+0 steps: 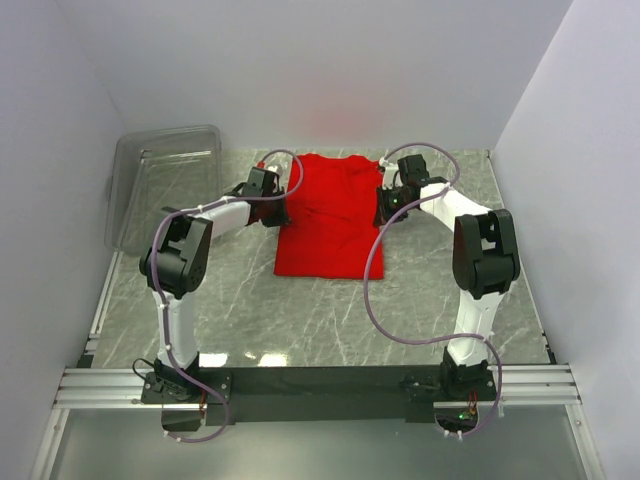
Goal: Fold and stack the t-shirts
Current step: Fold the T-shirt at the center of the board.
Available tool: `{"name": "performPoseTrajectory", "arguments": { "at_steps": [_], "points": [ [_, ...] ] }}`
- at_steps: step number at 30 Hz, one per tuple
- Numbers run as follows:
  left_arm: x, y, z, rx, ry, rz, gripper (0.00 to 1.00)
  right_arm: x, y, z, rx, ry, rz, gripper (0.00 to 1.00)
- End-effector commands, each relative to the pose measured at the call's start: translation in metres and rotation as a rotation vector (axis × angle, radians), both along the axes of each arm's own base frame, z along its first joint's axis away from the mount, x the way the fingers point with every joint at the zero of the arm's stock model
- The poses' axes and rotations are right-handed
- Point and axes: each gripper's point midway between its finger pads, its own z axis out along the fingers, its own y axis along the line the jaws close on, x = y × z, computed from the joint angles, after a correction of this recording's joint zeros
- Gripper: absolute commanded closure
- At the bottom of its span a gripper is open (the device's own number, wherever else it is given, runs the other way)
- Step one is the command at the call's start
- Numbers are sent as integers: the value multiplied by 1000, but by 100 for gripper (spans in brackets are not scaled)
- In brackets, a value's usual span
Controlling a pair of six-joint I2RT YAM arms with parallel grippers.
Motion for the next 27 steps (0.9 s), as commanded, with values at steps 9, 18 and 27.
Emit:
{"name": "performPoseTrajectory", "arguments": {
  "at_steps": [9, 18, 27],
  "points": [
    [13, 2, 69, -64, -221, 2, 100, 28, 4, 30, 42, -127, -7, 100],
    [16, 5, 72, -63, -254, 15, 100, 35, 3, 36, 41, -155, -16, 100],
    [28, 11, 47, -25, -208, 38, 100, 45, -5, 25, -7, -151, -52, 100]
  ]
}}
